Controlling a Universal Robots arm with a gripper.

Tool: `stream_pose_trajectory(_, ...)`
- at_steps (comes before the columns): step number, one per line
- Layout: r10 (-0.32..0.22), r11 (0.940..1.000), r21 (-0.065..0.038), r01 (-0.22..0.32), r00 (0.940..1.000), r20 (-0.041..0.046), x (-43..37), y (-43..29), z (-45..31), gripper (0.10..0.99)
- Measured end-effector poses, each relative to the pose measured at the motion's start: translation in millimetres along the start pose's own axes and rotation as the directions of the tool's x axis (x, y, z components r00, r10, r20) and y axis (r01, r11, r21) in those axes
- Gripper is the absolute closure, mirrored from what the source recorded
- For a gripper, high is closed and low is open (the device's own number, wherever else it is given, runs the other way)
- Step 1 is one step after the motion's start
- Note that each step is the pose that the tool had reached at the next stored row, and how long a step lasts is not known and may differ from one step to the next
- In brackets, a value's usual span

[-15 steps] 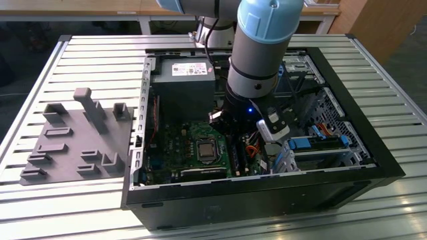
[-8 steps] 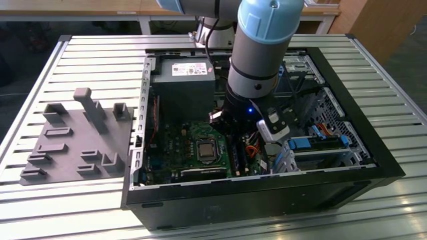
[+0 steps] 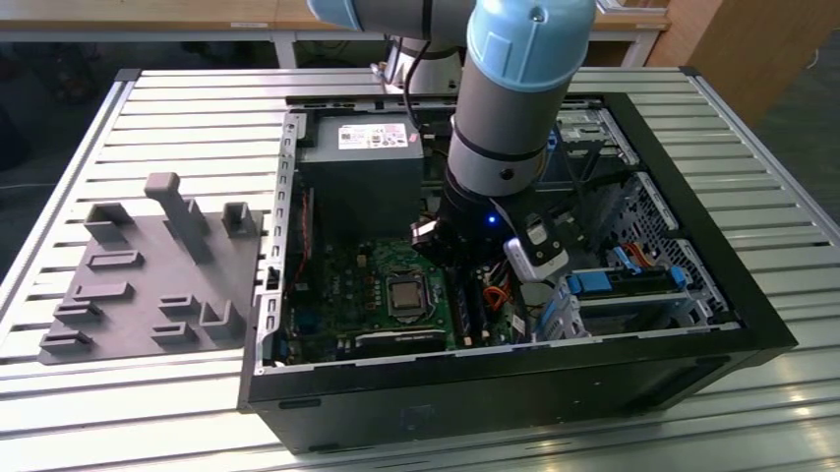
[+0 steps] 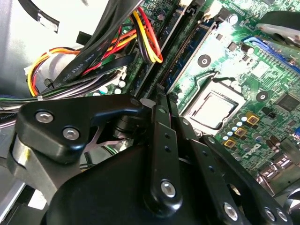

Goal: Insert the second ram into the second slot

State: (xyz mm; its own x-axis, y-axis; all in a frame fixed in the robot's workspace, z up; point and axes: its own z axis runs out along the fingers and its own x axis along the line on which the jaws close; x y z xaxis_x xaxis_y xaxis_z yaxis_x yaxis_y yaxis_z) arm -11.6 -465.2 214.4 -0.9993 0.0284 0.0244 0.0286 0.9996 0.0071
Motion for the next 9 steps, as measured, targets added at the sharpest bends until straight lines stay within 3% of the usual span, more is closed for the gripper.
stream_pose_trajectory(5, 0.0, 1.0, 0.0, 0.0, 1.0, 0.0001, 0.0, -0.1, 0.2, 0.941)
stream_pose_trajectory(6, 0.0, 1.0, 0.0, 0.0, 1.0, 0.0001, 0.0, 0.0, 0.2, 0.878)
stream_pose_trajectory(9, 0.0, 1.0, 0.0, 0.0, 1.0, 0.0, 0.1, 0.0, -3.2, 0.878)
